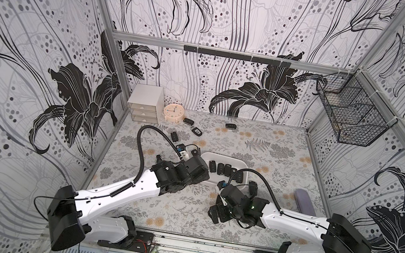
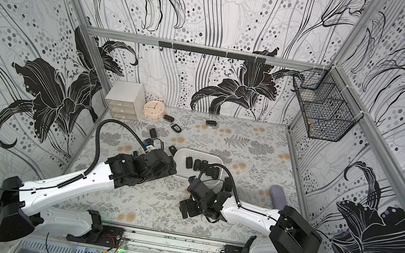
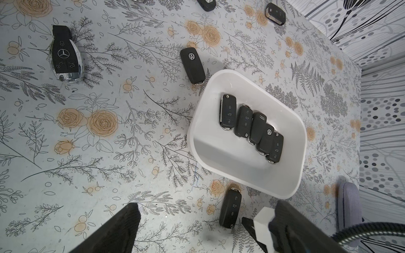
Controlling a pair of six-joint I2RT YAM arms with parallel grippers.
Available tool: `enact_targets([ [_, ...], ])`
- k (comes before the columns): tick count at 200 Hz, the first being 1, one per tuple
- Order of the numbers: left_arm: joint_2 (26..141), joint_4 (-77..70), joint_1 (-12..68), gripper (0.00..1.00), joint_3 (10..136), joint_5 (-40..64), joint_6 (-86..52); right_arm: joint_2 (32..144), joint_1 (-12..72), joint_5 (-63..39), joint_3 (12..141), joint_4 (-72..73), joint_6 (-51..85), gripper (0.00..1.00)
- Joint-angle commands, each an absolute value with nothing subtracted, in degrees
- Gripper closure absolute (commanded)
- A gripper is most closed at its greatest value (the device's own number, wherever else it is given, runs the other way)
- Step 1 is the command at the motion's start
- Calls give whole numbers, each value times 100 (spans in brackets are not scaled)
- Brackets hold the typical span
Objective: Place the car key into the storage box
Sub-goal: Pick up the car key from the center of the board.
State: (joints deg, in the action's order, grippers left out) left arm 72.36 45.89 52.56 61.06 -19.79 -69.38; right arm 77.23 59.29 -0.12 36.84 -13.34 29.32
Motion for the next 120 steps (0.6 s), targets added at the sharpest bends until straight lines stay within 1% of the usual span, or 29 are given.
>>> enact_targets([
  [1, 7545, 4658, 5488, 1, 6265, -2180, -7069, 7327, 5946, 362, 3668, -1696, 3031, 0],
  [11, 7682, 4652, 5571, 0, 6276, -2186, -7103, 7136, 5949, 423, 3614, -1778, 3084, 0],
  [50, 8153, 4244, 5796, 12, 6193, -1948, -7233, 6212, 5950, 483, 3266, -2250, 3401, 0],
  [70, 8445, 3892, 5895, 15, 6142, -1756, -7216, 5544, 5948, 512, 3020, -2528, 3576, 0],
  [93, 8891, 3858, 6002, 17, 6347, -1623, -7103, 4706, 5949, 655, 2763, -2935, 3790, 0],
  [120, 9394, 3841, 6076, 23, 6591, -1447, -6940, 3948, 5947, 668, 2496, -3261, 4064, 0],
])
